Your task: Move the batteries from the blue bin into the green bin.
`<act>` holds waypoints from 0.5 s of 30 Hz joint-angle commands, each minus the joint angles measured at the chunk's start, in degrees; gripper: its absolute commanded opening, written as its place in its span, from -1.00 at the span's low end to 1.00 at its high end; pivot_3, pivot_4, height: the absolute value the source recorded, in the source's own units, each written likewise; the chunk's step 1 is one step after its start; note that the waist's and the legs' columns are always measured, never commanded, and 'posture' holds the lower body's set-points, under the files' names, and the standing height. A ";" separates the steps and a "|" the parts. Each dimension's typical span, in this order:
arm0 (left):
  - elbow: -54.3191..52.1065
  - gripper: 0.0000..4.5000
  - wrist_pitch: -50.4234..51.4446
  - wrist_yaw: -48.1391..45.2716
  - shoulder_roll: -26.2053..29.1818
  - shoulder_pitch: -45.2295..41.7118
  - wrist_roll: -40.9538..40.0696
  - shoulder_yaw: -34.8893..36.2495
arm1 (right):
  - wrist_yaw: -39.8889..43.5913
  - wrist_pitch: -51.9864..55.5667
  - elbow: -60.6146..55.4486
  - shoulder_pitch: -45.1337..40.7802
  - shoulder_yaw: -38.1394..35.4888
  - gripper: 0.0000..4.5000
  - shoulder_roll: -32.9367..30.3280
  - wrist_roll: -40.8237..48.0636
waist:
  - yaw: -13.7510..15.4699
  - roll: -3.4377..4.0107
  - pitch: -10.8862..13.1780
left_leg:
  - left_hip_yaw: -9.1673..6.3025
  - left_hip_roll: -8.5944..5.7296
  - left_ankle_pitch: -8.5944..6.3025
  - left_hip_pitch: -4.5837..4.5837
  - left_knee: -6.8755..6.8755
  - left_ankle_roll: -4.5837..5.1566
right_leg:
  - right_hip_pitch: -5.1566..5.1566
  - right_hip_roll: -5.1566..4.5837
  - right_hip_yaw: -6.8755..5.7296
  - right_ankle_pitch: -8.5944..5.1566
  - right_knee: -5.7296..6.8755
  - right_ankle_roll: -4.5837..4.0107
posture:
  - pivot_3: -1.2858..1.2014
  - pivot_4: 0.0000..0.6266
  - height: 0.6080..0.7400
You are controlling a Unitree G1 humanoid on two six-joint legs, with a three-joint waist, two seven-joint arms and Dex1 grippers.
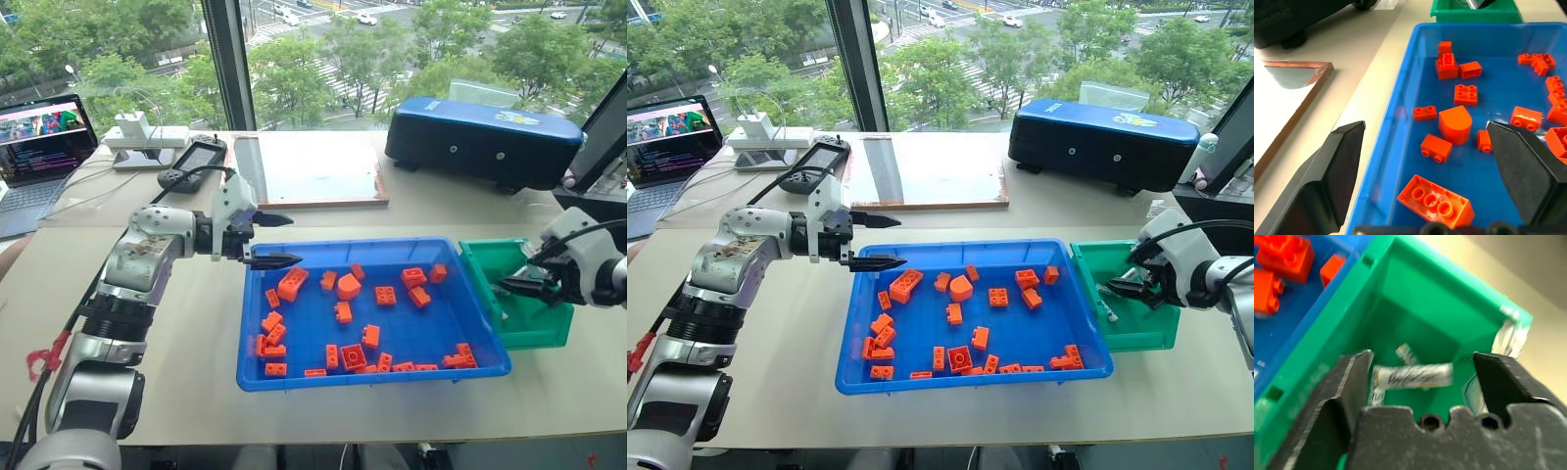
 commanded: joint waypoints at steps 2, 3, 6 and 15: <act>-1.29 0.90 -0.34 2.33 0.65 -0.50 0.31 2.06 | -1.34 -1.39 0.38 -1.59 -4.54 0.98 -2.15 -0.09 | 0.24 0.00 0.00 | 0.03 -0.02 0.00 -0.01 0.01 0.00 | 0.00 -0.03 0.02 0.00 -0.02 0.00 | 0.03 -0.52 1.00; -1.65 0.90 0.13 2.89 0.78 -0.19 -0.06 2.58 | -1.59 -1.75 0.64 -1.33 -6.27 0.98 -2.36 0.04 | 0.36 0.00 0.00 | 0.03 -0.03 0.00 -0.01 0.02 0.00 | 0.01 -0.04 0.02 0.00 -0.02 0.00 | 0.03 -0.52 1.00; -1.69 0.90 0.54 6.13 0.63 0.60 -0.45 4.78 | -5.04 -5.49 2.61 -0.01 -11.64 0.98 -1.69 -1.67 | 0.47 0.00 0.00 | 0.03 -0.05 0.00 -0.03 0.02 0.00 | 0.02 -0.07 0.01 0.00 -0.03 0.00 | 0.03 -0.52 1.00; 2.15 0.90 -0.92 20.78 -0.35 6.57 0.06 14.37 | -16.47 -14.46 5.74 7.24 -33.79 0.98 10.37 0.31 | 0.40 -0.01 -0.01 | 0.05 -0.03 0.00 0.01 -0.04 -0.01 | 0.03 -0.07 0.02 0.00 0.03 0.00 | 0.03 -0.52 1.00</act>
